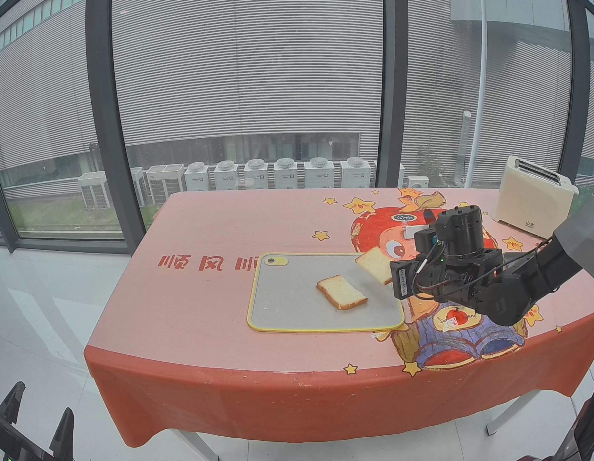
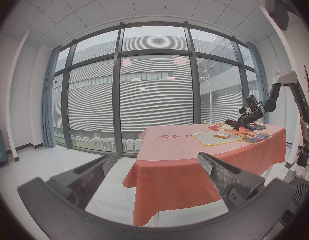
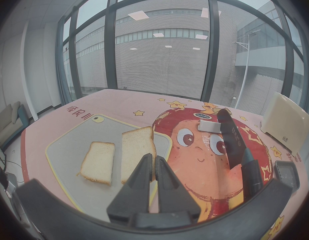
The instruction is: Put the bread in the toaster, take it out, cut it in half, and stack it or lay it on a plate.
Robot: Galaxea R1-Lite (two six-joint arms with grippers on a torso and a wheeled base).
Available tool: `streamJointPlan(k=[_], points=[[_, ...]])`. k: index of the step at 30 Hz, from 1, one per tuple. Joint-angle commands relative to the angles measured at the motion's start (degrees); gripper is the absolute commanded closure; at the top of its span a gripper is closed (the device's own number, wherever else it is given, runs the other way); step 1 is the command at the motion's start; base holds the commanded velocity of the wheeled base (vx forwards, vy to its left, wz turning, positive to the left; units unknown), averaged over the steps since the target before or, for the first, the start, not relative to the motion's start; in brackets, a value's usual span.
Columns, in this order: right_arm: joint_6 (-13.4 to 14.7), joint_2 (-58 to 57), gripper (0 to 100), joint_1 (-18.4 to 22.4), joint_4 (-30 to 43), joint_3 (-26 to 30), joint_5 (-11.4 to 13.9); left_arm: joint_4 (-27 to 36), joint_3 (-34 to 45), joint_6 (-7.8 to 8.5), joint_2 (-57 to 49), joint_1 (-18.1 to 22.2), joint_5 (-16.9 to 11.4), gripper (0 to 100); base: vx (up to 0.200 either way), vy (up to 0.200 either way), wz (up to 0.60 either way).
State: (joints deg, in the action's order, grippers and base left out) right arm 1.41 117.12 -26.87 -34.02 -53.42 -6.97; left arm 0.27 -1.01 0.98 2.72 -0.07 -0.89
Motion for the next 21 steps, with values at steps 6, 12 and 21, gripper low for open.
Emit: streamJointPlan(k=[6, 12, 21], points=[[0.1, -3.0, 100, -0.2, -0.1, 1.4, -0.2, 0.0, 1.0, -0.01, 0.1, 0.0, 0.0, 0, 0.000, 0.000, 0.00], [0.0, -5.6, 100, -0.2, 0.1, 2.7, -0.2, 0.0, 1.0, -0.01, 0.1, 0.0, 0.0, 0, 0.000, 0.000, 0.00], [0.0, -7.7, 100, -0.2, 0.0, 4.8, -0.2, 0.0, 1.0, -0.01, 0.1, 0.0, 0.0, 0, 0.000, 0.000, 0.00]])
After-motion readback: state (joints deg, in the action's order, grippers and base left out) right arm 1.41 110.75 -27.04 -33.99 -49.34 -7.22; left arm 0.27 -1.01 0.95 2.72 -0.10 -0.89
